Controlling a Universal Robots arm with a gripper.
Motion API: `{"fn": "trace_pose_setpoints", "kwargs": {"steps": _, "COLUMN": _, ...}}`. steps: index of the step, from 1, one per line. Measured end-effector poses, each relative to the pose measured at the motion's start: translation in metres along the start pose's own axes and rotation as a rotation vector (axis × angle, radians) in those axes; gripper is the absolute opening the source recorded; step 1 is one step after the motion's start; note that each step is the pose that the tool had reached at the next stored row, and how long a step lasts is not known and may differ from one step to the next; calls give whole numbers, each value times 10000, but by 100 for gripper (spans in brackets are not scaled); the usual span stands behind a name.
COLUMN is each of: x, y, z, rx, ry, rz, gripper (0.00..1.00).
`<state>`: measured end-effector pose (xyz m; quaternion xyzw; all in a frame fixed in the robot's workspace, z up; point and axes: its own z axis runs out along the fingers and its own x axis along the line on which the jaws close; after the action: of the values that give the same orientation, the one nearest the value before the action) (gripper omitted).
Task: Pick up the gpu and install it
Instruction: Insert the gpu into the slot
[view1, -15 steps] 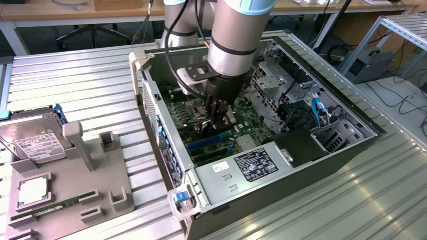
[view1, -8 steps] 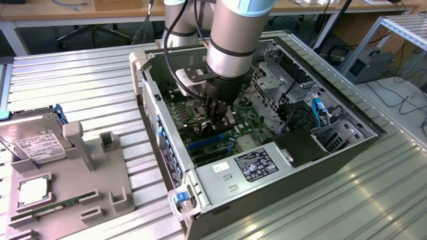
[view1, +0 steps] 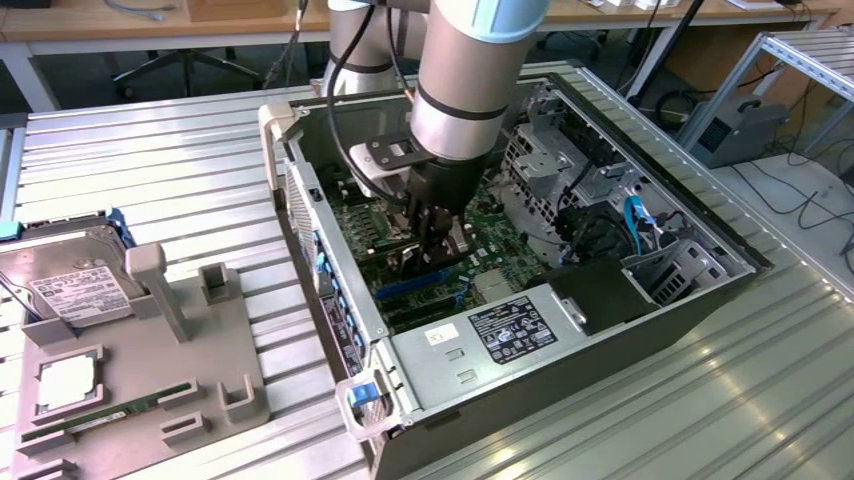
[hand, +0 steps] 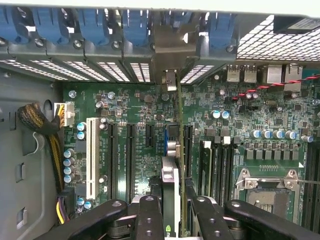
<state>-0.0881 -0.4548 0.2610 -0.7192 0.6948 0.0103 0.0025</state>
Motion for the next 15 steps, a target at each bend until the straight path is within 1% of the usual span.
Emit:
{"fn": "trace_pose_setpoints", "kwargs": {"steps": 9, "x": 2, "y": 0, "z": 21, "rx": 4, "ry": -7, "rz": 0, "gripper": 27}}
{"fn": "trace_pose_setpoints", "kwargs": {"steps": 14, "x": 3, "y": 1, "z": 35, "rx": 0, "ry": 1, "rz": 0, "gripper": 27}}
{"fn": "trace_pose_setpoints", "kwargs": {"steps": 15, "x": 2, "y": 0, "z": 44, "rx": 3, "ry": -6, "rz": 0, "gripper": 27}}
